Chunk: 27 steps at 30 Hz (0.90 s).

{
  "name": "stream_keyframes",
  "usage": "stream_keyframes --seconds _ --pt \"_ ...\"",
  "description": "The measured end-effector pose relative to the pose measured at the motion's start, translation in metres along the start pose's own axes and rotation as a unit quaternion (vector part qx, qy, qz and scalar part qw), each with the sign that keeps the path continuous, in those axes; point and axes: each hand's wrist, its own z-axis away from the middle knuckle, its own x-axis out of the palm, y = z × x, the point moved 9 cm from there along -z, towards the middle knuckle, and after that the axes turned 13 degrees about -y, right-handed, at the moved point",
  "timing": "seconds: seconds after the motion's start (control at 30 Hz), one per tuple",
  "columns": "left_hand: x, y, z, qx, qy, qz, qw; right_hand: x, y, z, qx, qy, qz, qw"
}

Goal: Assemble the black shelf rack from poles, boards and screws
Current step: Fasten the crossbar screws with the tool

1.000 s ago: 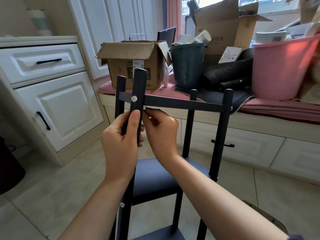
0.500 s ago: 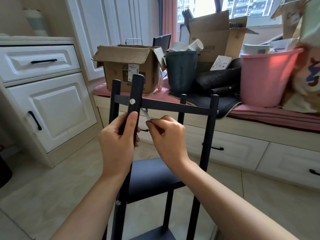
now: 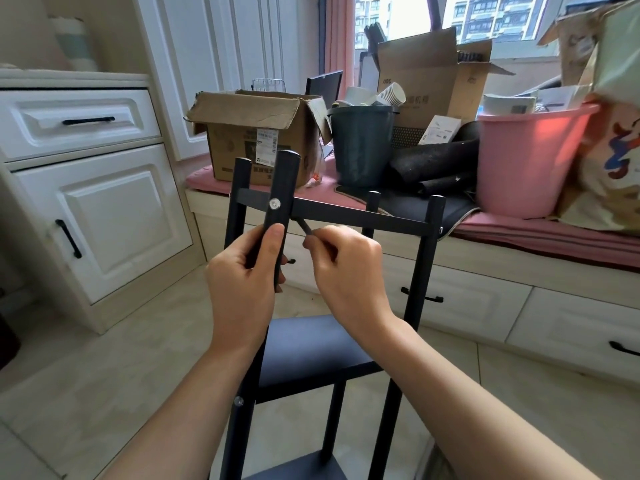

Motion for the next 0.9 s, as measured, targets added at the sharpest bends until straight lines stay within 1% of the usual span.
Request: stream_keyframes --seconds 0.13,0.33,0.47,0.6,0.9 --pt "-0.001 -0.002 0.0 -0.003 0.001 0.004 1.0 -0.003 -0.006 0.001 -0.017 0.024 0.043 0.999" --pt "-0.001 -0.003 -0.001 -0.005 0.002 0.008 1.0 -0.002 -0.001 -0.001 -0.001 0.036 0.042 0.998" --pt "0.0 -0.003 0.0 -0.002 0.0 0.009 1.0 0.006 0.007 -0.001 0.012 0.03 0.008 0.999" --pt "-0.001 -0.003 0.0 -0.004 -0.002 0.012 1.0 0.008 0.008 0.002 0.001 0.056 -0.017 0.998" --pt "-0.004 -0.004 0.001 -0.007 -0.006 0.018 1.0 0.032 0.024 -0.005 0.016 0.072 -0.142 0.987"
